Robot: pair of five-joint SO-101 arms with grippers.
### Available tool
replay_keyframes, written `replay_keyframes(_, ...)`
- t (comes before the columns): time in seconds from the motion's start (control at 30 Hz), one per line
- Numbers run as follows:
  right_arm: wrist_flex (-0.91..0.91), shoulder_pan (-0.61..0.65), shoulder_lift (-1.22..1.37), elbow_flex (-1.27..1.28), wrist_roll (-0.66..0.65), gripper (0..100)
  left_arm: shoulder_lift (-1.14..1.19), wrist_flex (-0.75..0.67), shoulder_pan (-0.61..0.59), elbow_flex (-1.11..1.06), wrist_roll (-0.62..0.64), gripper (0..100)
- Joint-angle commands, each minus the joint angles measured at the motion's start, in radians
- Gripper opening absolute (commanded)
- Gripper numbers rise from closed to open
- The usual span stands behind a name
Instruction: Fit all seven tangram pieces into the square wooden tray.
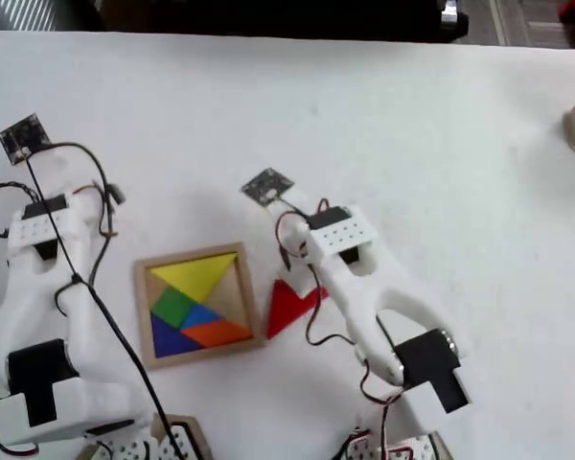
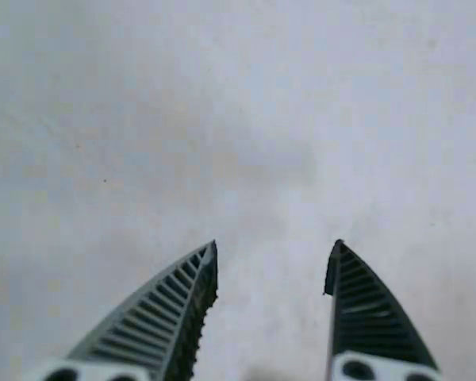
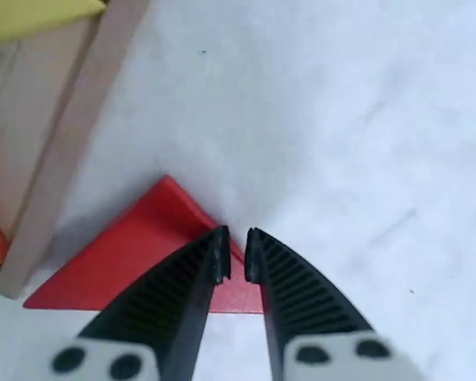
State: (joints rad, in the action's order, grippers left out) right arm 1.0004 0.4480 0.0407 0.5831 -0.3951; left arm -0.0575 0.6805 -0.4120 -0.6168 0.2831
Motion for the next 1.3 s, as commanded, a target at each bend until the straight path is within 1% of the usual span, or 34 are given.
replay_keyframes(0.0, 0.099, 0.019, -0.116, 0.020, 0.009, 4.1, -0.004, -0.023, -0.001, 0.035, 0.008, 23)
replay_keyframes(0.07, 0.094, 0.067, -0.239, 0.107, 0.008, 4.1, -0.004, -0.023, -0.001, 0.037, 0.008, 23)
replay_keyframes(0.17, 0.007, 0.142, -0.447, 0.295, -0.006, 4.6, -0.004, -0.023, -0.001, 0.037, 0.008, 23)
replay_keyframes(0.27, -0.039, 0.225, -0.628, 0.445, -0.086, 4.6, -0.004, -0.023, -0.001, 0.037, 0.008, 23)
replay_keyframes(0.37, -0.077, 0.303, -0.768, 0.554, -0.129, 4.6, -0.004, -0.023, -0.001, 0.037, 0.008, 23)
replay_keyframes(0.43, -0.114, 0.343, -0.802, 0.601, -0.130, 4.5, -0.004, -0.023, -0.001, 0.037, 0.008, 23)
replay_keyframes(0.57, -0.165, 0.352, -0.751, 0.620, -0.130, 4.5, -0.004, -0.023, -0.001, 0.035, 0.008, 23)
replay_keyframes(0.67, -0.213, 0.341, -0.657, 0.608, -0.130, 4.3, -0.004, -0.023, -0.001, 0.035, 0.008, 23)
replay_keyframes(0.77, -0.228, 0.302, -0.558, 0.551, -0.130, 4.2, -0.004, -0.023, -0.001, 0.034, 0.008, 23)
replay_keyframes(0.87, -0.228, 0.216, -0.464, 0.476, -0.132, 4.1, -0.004, -0.023, -0.001, 0.034, 0.008, 23)
replay_keyframes(1.0, -0.234, 0.085, -0.335, 0.377, -0.201, 4.1, -0.004, -0.021, -0.001, 0.032, 0.008, 23)
replay_keyframes(1.17, -0.226, 0.018, -0.223, 0.275, -0.195, 4.1, -0.004, -0.020, -0.001, 0.032, 0.006, 23)
replay_keyframes(1.27, -0.234, -0.016, -0.217, 0.252, -0.130, 4.1, -0.002, -0.018, -0.001, 0.032, 0.006, 23)
